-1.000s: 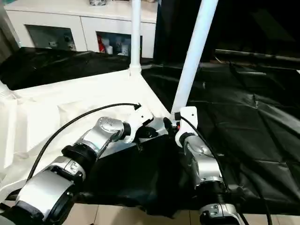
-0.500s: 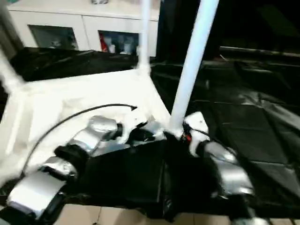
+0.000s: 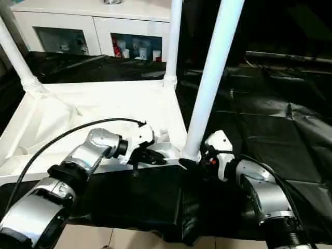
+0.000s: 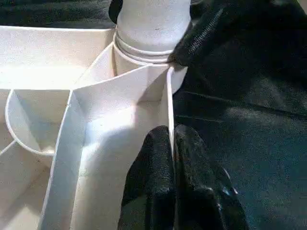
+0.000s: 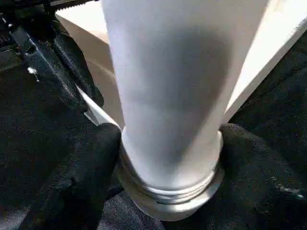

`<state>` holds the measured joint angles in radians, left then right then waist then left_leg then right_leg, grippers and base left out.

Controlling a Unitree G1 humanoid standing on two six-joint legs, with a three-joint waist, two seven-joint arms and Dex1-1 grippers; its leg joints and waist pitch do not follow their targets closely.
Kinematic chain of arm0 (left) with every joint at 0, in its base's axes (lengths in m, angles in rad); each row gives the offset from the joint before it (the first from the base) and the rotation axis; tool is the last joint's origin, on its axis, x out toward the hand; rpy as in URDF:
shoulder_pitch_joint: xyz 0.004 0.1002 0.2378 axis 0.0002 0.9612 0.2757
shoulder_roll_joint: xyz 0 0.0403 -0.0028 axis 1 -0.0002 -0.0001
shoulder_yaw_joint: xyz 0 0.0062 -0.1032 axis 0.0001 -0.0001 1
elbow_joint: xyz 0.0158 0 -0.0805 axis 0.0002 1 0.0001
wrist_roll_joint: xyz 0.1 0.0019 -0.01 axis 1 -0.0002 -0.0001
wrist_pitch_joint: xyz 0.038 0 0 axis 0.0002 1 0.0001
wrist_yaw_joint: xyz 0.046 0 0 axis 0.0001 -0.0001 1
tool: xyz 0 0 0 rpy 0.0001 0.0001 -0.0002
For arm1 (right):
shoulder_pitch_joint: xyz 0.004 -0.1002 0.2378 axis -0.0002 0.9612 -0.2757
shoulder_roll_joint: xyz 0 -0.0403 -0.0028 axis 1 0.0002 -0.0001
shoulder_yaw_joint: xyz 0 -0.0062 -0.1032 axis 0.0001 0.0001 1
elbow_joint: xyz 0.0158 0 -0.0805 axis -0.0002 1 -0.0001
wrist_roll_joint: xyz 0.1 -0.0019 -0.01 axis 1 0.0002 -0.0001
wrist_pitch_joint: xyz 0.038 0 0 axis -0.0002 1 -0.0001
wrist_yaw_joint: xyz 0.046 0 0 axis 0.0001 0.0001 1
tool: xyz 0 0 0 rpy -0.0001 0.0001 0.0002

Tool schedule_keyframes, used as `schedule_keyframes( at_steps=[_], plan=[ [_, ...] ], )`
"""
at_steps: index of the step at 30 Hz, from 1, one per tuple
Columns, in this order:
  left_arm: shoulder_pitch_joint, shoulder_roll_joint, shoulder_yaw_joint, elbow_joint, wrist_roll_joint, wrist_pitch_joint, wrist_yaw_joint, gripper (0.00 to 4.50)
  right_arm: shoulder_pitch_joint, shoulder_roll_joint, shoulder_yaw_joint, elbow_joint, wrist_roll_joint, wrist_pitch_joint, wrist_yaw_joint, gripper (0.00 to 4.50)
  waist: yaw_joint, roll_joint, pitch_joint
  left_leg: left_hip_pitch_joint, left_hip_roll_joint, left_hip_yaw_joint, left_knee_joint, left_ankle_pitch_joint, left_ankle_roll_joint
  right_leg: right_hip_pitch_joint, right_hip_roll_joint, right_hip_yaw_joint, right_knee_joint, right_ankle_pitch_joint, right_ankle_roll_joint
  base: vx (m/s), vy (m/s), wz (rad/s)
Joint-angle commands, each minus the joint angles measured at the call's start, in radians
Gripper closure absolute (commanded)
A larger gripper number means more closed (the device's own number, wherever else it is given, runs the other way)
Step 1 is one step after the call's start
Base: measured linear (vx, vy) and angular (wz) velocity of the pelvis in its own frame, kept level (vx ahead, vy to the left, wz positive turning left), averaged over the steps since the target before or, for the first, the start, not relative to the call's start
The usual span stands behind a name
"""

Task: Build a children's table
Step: Rotate leg to tighten

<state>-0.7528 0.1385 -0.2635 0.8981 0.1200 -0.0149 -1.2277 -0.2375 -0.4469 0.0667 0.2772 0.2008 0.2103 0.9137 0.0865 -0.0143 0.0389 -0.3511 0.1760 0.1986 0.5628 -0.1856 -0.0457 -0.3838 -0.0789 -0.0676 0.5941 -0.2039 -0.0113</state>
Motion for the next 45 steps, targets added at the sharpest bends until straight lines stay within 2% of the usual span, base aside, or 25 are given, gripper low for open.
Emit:
schedule_keyframes(
  at_steps=[1,5,12,14,16,18,19,21,23,24,26,27,28,29,30,32,33,34,36,37,38,40,41,42,45],
  plan=[
    [0.029,-0.025,-0.005,0.001,-0.046,-0.007,-0.036,4.50,-0.014,0.006,0.030,-0.014,0.021,-0.012,0.044,1.24,0.000,-0.027,-0.045,-0.001,0.061,-0.025,-0.051,-0.157,0.108,0.042,-0.084,0.051,-0.080,-0.222,-0.202,0.000,0.000,0.00],
    [0.033,-0.025,-0.006,-0.005,-0.044,-0.004,-0.042,4.50,-0.011,0.009,0.036,-0.011,0.018,-0.022,0.054,1.64,0.000,-0.026,-0.045,-0.001,0.061,-0.025,-0.051,-0.154,0.107,0.042,-0.084,0.050,-0.080,-0.223,-0.201,0.000,0.000,0.00],
    [0.036,-0.029,-0.007,-0.012,-0.035,0.003,-0.023,4.50,-0.009,0.029,0.029,-0.001,0.010,-0.010,0.028,1.76,0.000,-0.029,-0.045,-0.002,0.061,-0.025,-0.050,-0.143,0.112,0.042,-0.083,0.049,-0.077,-0.209,-0.204,0.000,0.000,0.00],
    [0.022,-0.046,0.005,0.010,-0.026,0.019,0.045,4.50,-0.014,0.057,0.021,0.028,-0.020,-0.003,-0.056,1.76,-0.001,-0.030,-0.044,-0.001,0.060,-0.025,-0.050,-0.151,0.108,0.041,-0.083,0.049,-0.079,-0.229,-0.201,0.000,0.000,0.00],
    [0.005,-0.066,0.016,0.039,-0.016,0.026,0.119,4.50,-0.024,0.094,0.005,0.066,-0.050,0.004,-0.165,1.76,-0.007,-0.029,-0.040,0.002,0.058,-0.027,-0.055,-0.189,0.080,0.034,-0.083,0.047,-0.090,-0.324,-0.178,0.000,0.000,0.00],
    [-0.017,-0.089,0.025,0.072,-0.002,0.028,0.206,4.50,-0.033,0.141,-0.017,0.097,-0.070,0.015,-0.278,1.77,-0.012,-0.030,-0.040,0.002,0.059,-0.031,-0.058,-0.202,0.062,0.036,-0.085,0.047,-0.094,-0.371,-0.159,0.000,0.000,0.00],
    [-0.037,-0.113,0.033,0.100,0.009,0.029,0.284,4.50,-0.036,0.191,-0.042,0.111,-0.074,0.034,-0.377,1.77,-0.016,-0.030,-0.040,0.008,0.061,-0.031,-0.058,-0.218,0.054,0.030,-0.083,0.049,-0.096,-0.378,-0.156,0.000,0.000,0.00],
    [-0.065,-0.154,0.048,0.137,0.009,0.028,0.375,4.50,-0.040,0.272,-0.083,0.118,-0.064,0.070,-0.509,1.78,-0.022,-0.023,-0.041,0.007,0.060,-0.033,-0.061,-0.232,0.040,0.027,-0.084,0.051,-0.094,-0.372,-0.161,0.000,0.000,0.00],
    [-0.077,-0.181,0.046,0.151,0.012,0.005,0.406,4.50,-0.038,0.329,-0.099,0.104,-0.052,0.084,-0.572,1.78,-0.027,-0.027,-0.042,0.006,0.060,-0.035,-0.063,-0.232,0.032,0.030,-0.083,0.052,-0.094,-0.352,-0.157,0.000,0.000,0.00],
    [-0.079,-0.186,0.043,0.153,0.012,-0.002,0.399,4.50,-0.038,0.342,-0.100,0.099,-0.051,0.085,-0.587,1.78,-0.025,-0.016,-0.043,0.008,0.059,-0.034,-0.061,-0.229,0.037,0.030,-0.085,0.054,-0.093,-0.321,-0.162,0.000,0.000,0.00],
    [-0.079,-0.194,0.030,0.151,0.017,-0.032,0.380,4.50,-0.036,0.363,-0.087,0.086,-0.065,0.070,-0.610,1.78,-0.027,-0.021,-0.044,0.003,0.058,-0.032,-0.061,-0.216,0.050,0.033,-0.084,0.055,-0.091,-0.282,-0.168,0.000,0.000,0.00],
    [-0.079,-0.194,0.030,0.151,0.017,-0.032,0.380,4.50,-0.036,0.363,-0.087,0.086,-0.065,0.070,-0.610,1.78,-0.025,-0.021,-0.044,0.004,0.058,-0.031,-0.060,-0.214,0.055,0.033,-0.084,0.054,-0.091,-0.275,-0.168,0.000,0.000,0.00],
    [-0.075,-0.196,0.023,0.149,0.017,-0.056,0.350,4.50,-0.034,0.364,-0.079,0.084,-0.083,0.059,-0.623,1.78,-0.026,-0.016,-0.043,0.004,0.057,-0.031,-0.061,-0.223,0.056,0.034,-0.084,0.054,-0.094,-0.284,-0.168,0.000,0.000,0.00],
    [-0.073,-0.196,0.022,0.148,0.015,-0.063,0.338,4.50,-0.031,0.364,-0.081,0.078,-0.082,0.048,-0.622,1.78,-0.027,-0.019,-0.042,0.003,0.057,-0.031,-0.061,-0.227,0.056,0.034,-0.084,0.054,-0.095,-0.294,-0.165,0.000,0.000,0.00],
    [-0.073,-0.196,0.022,0.148,0.015,-0.063,0.338,4.50,-0.031,0.364,-0.081,0.078,-0.082,0.048,-0.622,1.43,-0.026,-0.019,-0.043,0.003,0.057,-0.031,-0.061,-0.231,0.055,0.034,-0.085,0.054,-0.095,-0.303,-0.163,0.000,0.000,0.00],
    [-0.070,-0.197,0.022,0.157,0.006,-0.104,0.301,4.50,-0.016,0.371,-0.115,0.045,-0.057,0.039,-0.621,1.08,-0.026,-0.017,-0.043,0.005,0.058,-0.032,-0.061,-0.234,0.055,0.033,-0.084,0.055,-0.096,-0.306,-0.160,0.000,0.000,0.00],
    [-0.070,-0.198,0.023,0.160,0.002,-0.113,0.293,4.50,-0.013,0.373,-0.124,0.037,-0.051,0.040,-0.622,1.08,-0.024,-0.019,-0.045,0.004,0.059,-0.031,-0.061,-0.225,0.059,0.034,-0.084,0.055,-0.093,-0.285,-0.162,0.000,0.000,0.00],
    [-0.070,-0.199,0.025,0.161,0.000,-0.120,0.292,4.50,-0.011,0.371,-0.130,0.030,-0.053,0.039,-0.631,1.02,-0.023,-0.017,-0.046,0.004,0.060,-0.031,-0.061,-0.214,0.064,0.034,-0.085,0.055,-0.090,-0.263,-0.170,0.000,0.000,0.00],
    [-0.069,-0.201,0.030,0.162,-0.004,-0.135,0.299,4.50,-0.002,0.361,-0.145,0.012,-0.060,0.031,-0.655,0.88,-0.021,-0.026,-0.046,0.004,0.060,-0.030,-0.060,-0.199,0.068,0.036,-0.084,0.055,-0.087,-0.240,-0.174,0.000,0.000,0.00],
    [-0.069,-0.200,0.034,0.161,-0.001,-0.157,0.329,4.50,0.012,0.347,-0.158,-0.010,-0.065,0.022,-0.666,0.73,-0.015,-0.023,-0.047,0.008,0.061,-0.027,-0.058,-0.182,0.073,0.033,-0.084,0.055,-0.084,-0.212,-0.182,0.000,0.000,0.00],
    [-0.072,-0.202,0.049,0.159,-0.008,-0.179,0.359,4.50,0.035,0.331,-0.169,-0.042,-0.059,0.023,-0.656,0.66,-0.008,-0.026,-0.048,0.005,0.061,-0.027,-0.056,-0.163,0.083,0.037,-0.085,0.055,-0.080,-0.182,-0.184,0.000,0.000,0.00],
    [-0.076,-0.200,0.072,0.150,-0.031,-0.180,0.354,4.50,0.080,0.300,-0.170,-0.099,-0.038,0.030,-0.599,0.66,0.007,-0.027,-0.050,0.008,0.063,-0.024,-0.052,-0.140,0.103,0.037,-0.086,0.056,-0.074,-0.128,-0.190,0.000,0.000,0.00],
    [-0.076,-0.195,0.081,0.138,-0.042,-0.179,0.346,4.22,0.107,0.281,-0.175,-0.131,-0.022,0.037,-0.567,0.64,0.011,-0.027,-0.051,0.001,0.062,-0.025,-0.051,-0.120,0.115,0.042,-0.088,0.054,-0.067,-0.087,-0.197,0.000,0.000,0.00],
    [-0.075,-0.190,0.087,0.130,-0.049,-0.183,0.339,4.05,0.128,0.267,-0.179,-0.155,-0.012,0.042,-0.543,0.64,0.014,-0.028,-0.052,-0.001,0.063,-0.025,-0.049,-0.103,0.129,0.044,-0.087,0.053,-0.064,-0.050,-0.202,0.000,0.000,0.00],
    [-0.065,-0.156,0.110,0.060,-0.080,-0.176,0.302,3.96,0.201,0.199,-0.176,-0.229,0.018,0.040,-0.430,0.64,0.018,-0.025,-0.058,-0.007,0.067,-0.028,-0.041,-0.065,0.155,0.048,-0.090,0.050,-0.048,0.060,-0.235,0.000,0.000,0.00]
  ],
)
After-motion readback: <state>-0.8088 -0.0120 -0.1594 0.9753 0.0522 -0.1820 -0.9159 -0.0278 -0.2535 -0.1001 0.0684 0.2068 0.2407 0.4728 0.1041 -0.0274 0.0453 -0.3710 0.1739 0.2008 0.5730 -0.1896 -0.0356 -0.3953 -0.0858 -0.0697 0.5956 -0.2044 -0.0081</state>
